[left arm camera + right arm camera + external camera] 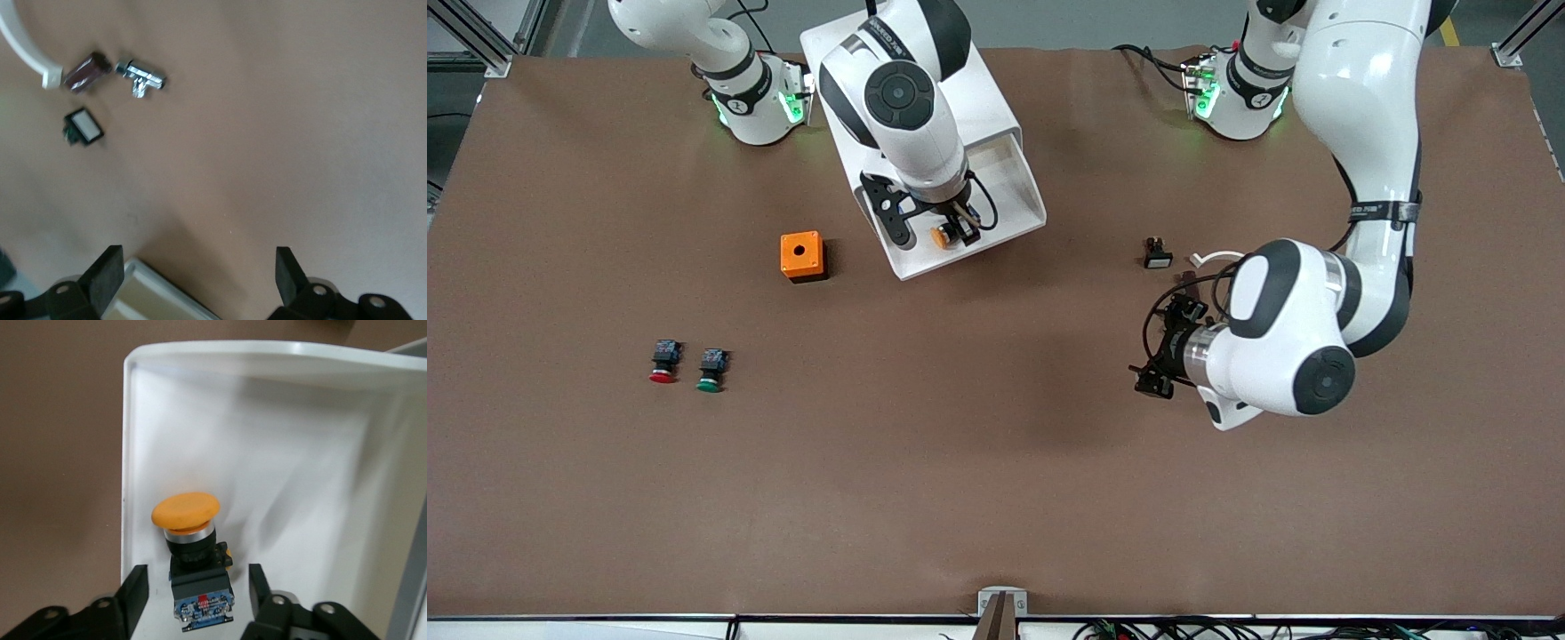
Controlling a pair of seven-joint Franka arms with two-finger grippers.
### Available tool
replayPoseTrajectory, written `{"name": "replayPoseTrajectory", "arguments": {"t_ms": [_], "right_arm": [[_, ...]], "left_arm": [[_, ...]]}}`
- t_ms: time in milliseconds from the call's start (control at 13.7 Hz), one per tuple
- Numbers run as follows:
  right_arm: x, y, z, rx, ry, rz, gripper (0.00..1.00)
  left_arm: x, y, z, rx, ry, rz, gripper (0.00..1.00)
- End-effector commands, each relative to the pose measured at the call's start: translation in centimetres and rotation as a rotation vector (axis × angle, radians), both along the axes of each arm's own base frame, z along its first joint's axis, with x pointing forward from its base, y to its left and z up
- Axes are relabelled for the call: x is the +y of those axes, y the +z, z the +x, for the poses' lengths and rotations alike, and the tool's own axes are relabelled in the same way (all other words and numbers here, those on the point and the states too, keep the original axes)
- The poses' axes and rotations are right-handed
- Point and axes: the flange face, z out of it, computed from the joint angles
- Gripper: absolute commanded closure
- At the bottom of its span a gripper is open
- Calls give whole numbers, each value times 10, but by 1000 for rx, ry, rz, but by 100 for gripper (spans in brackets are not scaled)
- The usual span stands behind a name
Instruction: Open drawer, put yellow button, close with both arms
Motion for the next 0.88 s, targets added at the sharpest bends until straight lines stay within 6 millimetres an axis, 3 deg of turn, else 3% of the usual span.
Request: {"name": "replayPoseTrajectory", "arguments": {"t_ms": [0,73,366,512,805], "right_arm": [[-5,17,7,4,-22,5,0],[-9,28,10,11,-16,2,0],[-45,97,40,39,17,6,0],[-81,126,52,69,97,11,0],[-165,175,66,44,285,70,0]], "left_arm": [[-20,15,-6,-112,-159,19,0],[-24,16,-6,-139,-216,5,0],[-85,15,-28,-267,-469,24,0],[-110,16,-36,-324,-502,17,0],[-168,7,-73,-349,-596,0,0]]}}
